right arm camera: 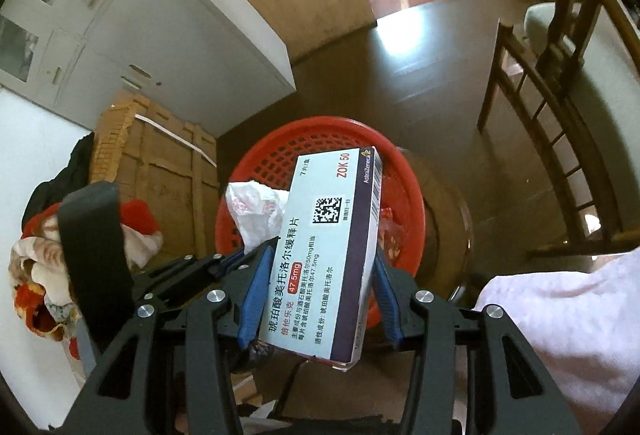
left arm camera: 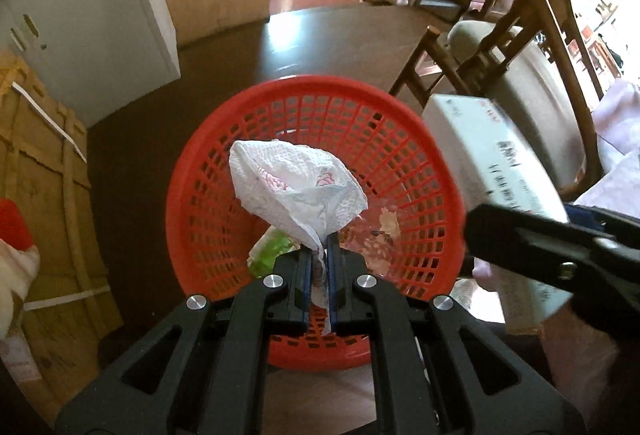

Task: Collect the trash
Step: 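Open both tools to drop the tissue and box into the red basket, then swing both tools back over the table toward the remaining trash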

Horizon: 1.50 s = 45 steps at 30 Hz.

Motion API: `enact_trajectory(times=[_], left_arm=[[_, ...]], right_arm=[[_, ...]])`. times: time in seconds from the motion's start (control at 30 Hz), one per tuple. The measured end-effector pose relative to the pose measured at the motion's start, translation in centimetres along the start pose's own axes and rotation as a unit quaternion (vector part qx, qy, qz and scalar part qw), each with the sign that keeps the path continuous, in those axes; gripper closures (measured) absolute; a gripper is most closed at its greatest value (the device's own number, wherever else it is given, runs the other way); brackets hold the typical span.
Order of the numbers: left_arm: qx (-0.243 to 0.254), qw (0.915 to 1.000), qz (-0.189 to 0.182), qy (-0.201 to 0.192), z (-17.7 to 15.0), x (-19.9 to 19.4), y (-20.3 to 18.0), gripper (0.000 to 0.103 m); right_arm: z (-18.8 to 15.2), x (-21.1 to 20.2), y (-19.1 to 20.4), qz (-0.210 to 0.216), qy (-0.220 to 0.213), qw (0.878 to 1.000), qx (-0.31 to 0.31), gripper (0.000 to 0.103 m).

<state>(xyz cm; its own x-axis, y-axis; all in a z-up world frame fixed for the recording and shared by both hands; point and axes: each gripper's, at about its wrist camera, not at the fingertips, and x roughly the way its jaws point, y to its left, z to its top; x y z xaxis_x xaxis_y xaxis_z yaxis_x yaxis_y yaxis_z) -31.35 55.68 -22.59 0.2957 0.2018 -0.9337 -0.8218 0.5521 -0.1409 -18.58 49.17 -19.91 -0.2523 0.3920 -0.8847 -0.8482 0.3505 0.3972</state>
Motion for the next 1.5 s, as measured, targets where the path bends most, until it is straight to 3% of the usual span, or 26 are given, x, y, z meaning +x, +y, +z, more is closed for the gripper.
enact_trajectory(times=[0.23,0.33,0.47,0.6,1.07,1.27,1.5], left_arm=[[-0.001,1.0000,-0.004,0.000,0.4,0.3,-0.4,0.091],[-0.007,1.0000,-0.006,-0.003,0.5,0.0,-0.3,0.076],[-0.010,0.9998,-0.004,-0.016,0.6,-1.1,-0.4,0.045],[-0.010,0.9994,-0.009,-0.031,0.7,-2.6,-0.9,0.037],[0.025,0.9967,-0.018,-0.075,0.1,-8.8,-6.1,0.030],[0.086,0.9906,-0.034,-0.101,-0.8,-12.0,-12.2,0.025],[0.171,0.9744,-0.073,-0.126,-3.2,-15.5,-21.6,0.020]], right_arm=[[0.1,0.6,-1.1,0.014,0.002,1.000,0.013,0.046],[0.1,0.1,-1.7,0.018,-0.001,1.000,0.022,0.046],[-0.2,-1.6,-1.8,0.016,-0.019,0.999,0.025,0.046],[-0.8,-4.2,-1.4,0.014,-0.046,0.999,0.017,0.046],[-6.2,-18.6,-3.6,0.027,-0.191,0.981,0.024,0.041],[-11.2,-25.5,-7.3,-0.008,-0.257,0.965,0.056,0.030],[-19.3,-33.4,-13.5,-0.110,-0.315,0.937,0.104,0.024]])
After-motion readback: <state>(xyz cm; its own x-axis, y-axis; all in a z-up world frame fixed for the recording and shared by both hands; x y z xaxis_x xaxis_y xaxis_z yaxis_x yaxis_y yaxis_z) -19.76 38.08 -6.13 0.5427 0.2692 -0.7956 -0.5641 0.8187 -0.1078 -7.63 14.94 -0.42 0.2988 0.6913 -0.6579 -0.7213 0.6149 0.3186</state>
